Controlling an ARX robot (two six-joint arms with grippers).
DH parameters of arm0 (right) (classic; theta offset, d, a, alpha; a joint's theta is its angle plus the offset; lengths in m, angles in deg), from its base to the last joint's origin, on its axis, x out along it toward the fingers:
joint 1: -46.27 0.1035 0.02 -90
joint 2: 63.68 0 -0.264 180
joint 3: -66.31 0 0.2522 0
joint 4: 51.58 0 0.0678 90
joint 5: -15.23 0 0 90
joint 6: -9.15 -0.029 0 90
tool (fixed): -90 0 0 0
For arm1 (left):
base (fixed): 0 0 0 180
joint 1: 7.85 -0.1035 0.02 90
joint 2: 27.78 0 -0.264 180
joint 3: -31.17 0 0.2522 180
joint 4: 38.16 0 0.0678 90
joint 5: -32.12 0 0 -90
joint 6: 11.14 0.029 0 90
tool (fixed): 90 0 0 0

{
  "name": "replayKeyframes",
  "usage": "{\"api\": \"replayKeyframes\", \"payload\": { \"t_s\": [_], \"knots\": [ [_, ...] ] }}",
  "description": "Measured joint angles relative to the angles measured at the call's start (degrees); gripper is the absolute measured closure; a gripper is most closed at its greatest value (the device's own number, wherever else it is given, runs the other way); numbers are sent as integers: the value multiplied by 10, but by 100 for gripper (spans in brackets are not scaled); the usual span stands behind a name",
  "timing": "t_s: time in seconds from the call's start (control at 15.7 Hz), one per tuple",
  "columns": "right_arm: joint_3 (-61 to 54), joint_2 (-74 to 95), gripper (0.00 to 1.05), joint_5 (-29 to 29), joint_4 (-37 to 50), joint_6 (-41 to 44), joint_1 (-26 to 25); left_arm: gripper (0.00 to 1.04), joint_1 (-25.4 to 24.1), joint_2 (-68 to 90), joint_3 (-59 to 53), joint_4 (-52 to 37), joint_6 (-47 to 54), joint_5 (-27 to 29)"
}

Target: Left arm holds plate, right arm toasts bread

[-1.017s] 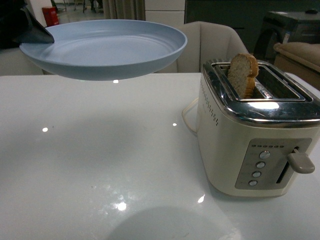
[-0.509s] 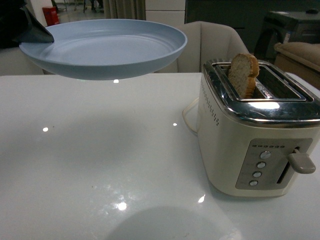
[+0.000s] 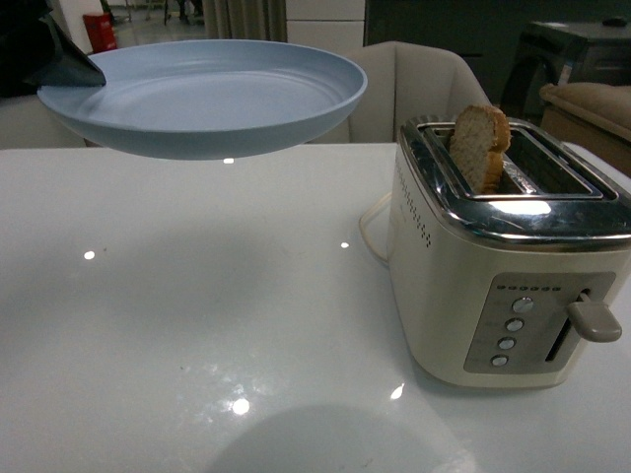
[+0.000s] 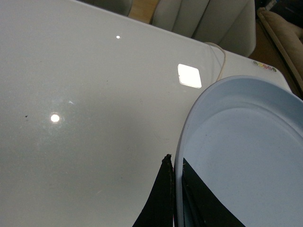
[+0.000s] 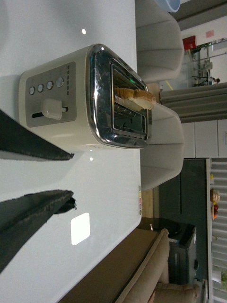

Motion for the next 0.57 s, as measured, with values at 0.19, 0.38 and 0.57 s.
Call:
{"api": "replayKeyframes", "payload": {
  "t_s": [0.19, 0.38, 0.57],
  "knots": [
    [0, 0, 52, 0, 0, 0, 0, 102, 0, 0, 0, 0, 0, 0],
    [0, 0, 21, 0, 0, 0, 0, 102, 0, 0, 0, 0, 0, 0],
    [0, 0, 6, 0, 0, 0, 0, 102, 0, 0, 0, 0, 0, 0]
  ]
}}
